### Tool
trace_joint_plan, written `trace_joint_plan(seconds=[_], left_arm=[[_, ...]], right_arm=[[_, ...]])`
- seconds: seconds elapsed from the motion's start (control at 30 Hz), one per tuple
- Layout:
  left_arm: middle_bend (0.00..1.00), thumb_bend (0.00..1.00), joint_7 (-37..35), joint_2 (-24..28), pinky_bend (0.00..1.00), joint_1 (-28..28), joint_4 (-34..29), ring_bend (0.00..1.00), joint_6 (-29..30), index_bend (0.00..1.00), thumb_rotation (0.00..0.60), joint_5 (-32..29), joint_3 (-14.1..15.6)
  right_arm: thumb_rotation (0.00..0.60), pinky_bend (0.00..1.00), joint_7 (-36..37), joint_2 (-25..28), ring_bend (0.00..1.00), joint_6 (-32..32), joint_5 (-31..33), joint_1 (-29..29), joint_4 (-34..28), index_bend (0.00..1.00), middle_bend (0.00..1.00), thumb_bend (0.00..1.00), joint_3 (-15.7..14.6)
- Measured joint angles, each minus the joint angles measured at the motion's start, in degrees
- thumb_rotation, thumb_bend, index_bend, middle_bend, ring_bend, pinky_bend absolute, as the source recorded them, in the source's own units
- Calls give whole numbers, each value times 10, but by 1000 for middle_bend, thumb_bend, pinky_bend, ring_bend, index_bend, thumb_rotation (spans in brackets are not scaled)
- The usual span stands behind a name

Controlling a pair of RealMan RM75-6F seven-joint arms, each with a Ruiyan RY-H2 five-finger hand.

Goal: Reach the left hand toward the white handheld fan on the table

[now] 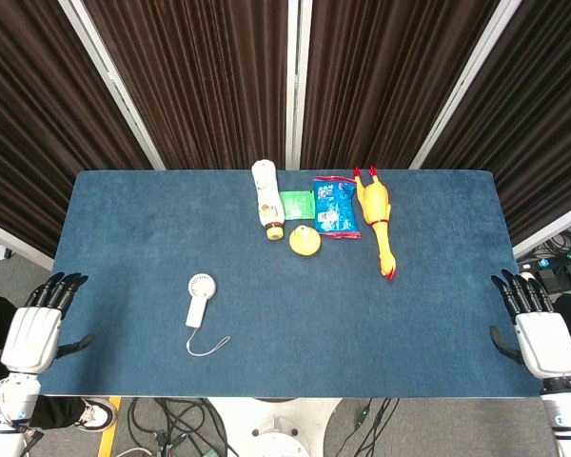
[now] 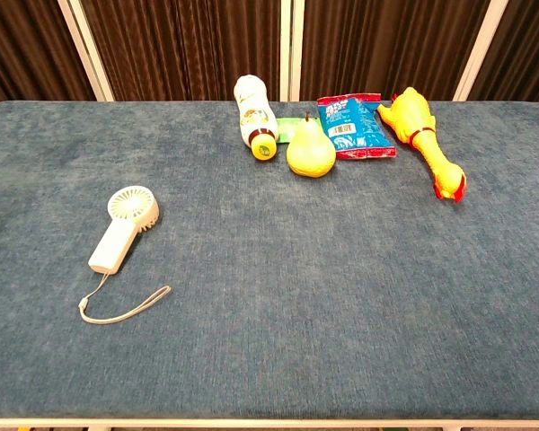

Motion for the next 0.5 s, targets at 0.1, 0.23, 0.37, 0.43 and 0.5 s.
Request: trace_joint_plan(seconds=[0.1,0.23,0.37,0.43,0.5], left_arm=[[144,48,0,0,206,0,0,81,0,145,600,0,0],[144,48,0,0,206,0,-1,81,1,145,600,1,0],[144,48,0,1,207,-1,-4,81,2,145,600,4,-1],[144,48,-1,2,216,-2,-6,81,2,145,600,6,0],[147,50,-3,3,263,-3,-9,100,0,146,600,11,2]], right_arm=[[600,0,0,0,0,0,0,0,1,0,0,327,-1],[600,0,2,0,0,1,-1,-1,1,0,0,327,-1],[600,0,4,0,0,2,0,-1,2,0,0,326,0],[600,0,4,0,0,2,0,-1,2,0,0,326,0],[600,0,4,-1,0,3,-2,-2,4,0,0,326,-1]])
